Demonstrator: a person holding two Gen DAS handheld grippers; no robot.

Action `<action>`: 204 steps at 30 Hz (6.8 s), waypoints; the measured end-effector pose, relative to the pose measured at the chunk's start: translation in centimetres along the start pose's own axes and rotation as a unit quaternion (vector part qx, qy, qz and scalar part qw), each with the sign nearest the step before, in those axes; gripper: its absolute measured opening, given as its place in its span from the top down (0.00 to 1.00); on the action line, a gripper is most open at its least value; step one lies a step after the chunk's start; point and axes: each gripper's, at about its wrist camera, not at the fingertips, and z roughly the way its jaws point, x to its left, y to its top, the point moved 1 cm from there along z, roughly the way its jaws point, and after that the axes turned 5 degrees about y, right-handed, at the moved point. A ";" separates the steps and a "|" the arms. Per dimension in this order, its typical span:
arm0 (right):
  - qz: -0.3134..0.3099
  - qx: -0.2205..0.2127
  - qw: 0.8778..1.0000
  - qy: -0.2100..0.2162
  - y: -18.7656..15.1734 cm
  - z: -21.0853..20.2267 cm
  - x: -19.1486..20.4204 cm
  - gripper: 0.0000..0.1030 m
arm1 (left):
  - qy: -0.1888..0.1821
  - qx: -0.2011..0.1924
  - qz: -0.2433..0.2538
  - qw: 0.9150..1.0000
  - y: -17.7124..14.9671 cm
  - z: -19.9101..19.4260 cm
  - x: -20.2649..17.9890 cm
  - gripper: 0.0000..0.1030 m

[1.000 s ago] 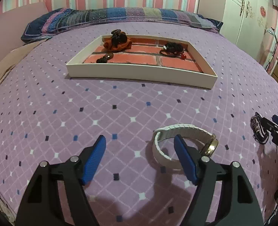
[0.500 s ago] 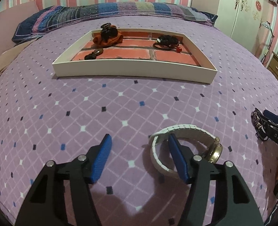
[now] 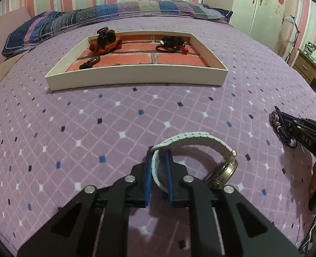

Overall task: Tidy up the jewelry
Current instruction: 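Grasp the braided black leather bracelet with the right tool while the left grasps the white watch strap, then carry the bracelet and watch into the tray and open both tools, then withdraw both tools toward the wooden bead bracelet and cream scrunchie, then grasp the wooden bead bracelet with the right tool while the left grasps the cream scrunchie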

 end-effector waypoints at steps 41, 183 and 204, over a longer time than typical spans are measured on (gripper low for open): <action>0.023 -0.093 0.993 0.066 17.8 -0.2 6.4 0.93 | 0.018 -0.083 -0.072 0.994 17.7 -2.9 3.5 0.94; -0.057 -0.077 0.995 -0.003 -11.3 -8.3 21.7 0.81 | 0.129 -0.068 -0.148 0.978 -16.4 -14.9 24.6 0.93; -0.022 -0.137 0.990 0.016 -2.4 -9.1 17.7 0.81 | 0.067 -0.116 -0.081 0.988 -2.3 -13.6 14.3 0.93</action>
